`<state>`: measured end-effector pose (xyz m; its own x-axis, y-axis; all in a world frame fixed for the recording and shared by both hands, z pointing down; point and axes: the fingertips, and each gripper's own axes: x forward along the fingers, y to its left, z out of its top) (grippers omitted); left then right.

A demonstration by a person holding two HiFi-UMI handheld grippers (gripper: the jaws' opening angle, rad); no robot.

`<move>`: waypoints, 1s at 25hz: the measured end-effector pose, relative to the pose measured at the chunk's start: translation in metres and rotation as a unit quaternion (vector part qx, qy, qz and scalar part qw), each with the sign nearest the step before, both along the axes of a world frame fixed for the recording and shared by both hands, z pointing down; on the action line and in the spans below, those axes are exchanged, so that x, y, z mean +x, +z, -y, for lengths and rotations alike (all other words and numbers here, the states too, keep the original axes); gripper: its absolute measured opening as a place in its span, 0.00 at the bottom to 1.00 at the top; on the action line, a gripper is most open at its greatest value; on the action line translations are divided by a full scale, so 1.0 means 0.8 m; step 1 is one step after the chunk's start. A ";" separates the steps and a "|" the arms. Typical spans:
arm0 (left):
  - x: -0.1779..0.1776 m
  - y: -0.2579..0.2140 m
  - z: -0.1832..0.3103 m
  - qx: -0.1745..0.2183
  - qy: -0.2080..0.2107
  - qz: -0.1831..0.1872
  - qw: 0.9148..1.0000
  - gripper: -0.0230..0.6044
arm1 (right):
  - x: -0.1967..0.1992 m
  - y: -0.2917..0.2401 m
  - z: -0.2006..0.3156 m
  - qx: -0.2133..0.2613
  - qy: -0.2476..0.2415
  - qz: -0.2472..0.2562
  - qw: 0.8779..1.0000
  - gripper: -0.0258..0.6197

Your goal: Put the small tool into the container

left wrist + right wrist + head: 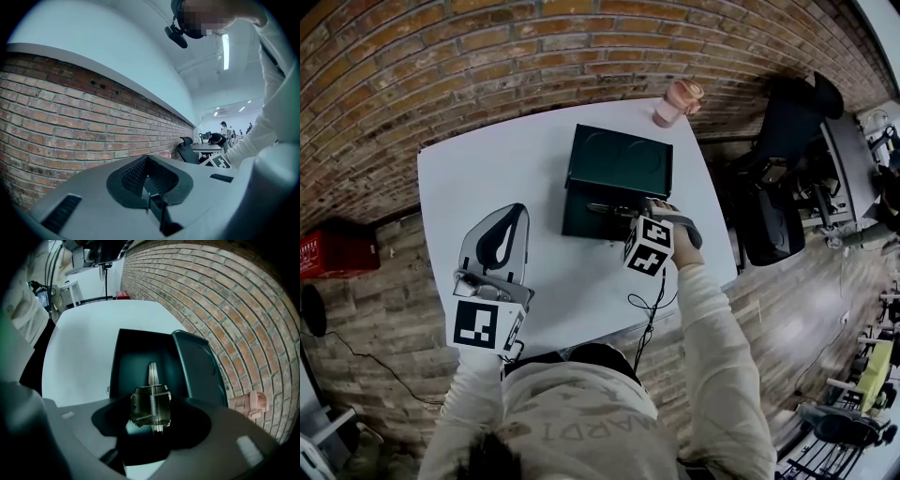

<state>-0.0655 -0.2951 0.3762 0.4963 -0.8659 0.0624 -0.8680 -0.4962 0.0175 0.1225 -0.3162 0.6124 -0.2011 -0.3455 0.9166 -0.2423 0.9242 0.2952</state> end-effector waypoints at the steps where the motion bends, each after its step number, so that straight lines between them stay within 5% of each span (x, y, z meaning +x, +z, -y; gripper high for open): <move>1: 0.002 0.000 -0.001 0.000 0.001 0.000 1.000 0.05 | 0.000 -0.001 -0.001 0.000 0.001 0.001 1.000 0.43; 13: 0.006 -0.004 -0.012 0.005 0.001 0.006 1.000 0.05 | 0.006 -0.014 -0.012 -0.019 -0.003 -0.004 1.000 0.44; 21: 0.002 -0.004 -0.013 0.005 -0.005 0.010 1.000 0.05 | 0.004 -0.004 0.021 0.087 0.012 -0.035 0.996 0.43; 25: -0.002 -0.003 -0.011 0.003 -0.009 0.011 1.000 0.05 | 0.002 -0.006 0.036 0.104 0.023 -0.025 0.994 0.43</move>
<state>-0.0672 -0.2859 0.3734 0.4790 -0.8751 0.0684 -0.8770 -0.4804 -0.0054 0.1239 -0.3449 0.6079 -0.1360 -0.5360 0.8332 -0.2632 0.8303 0.4912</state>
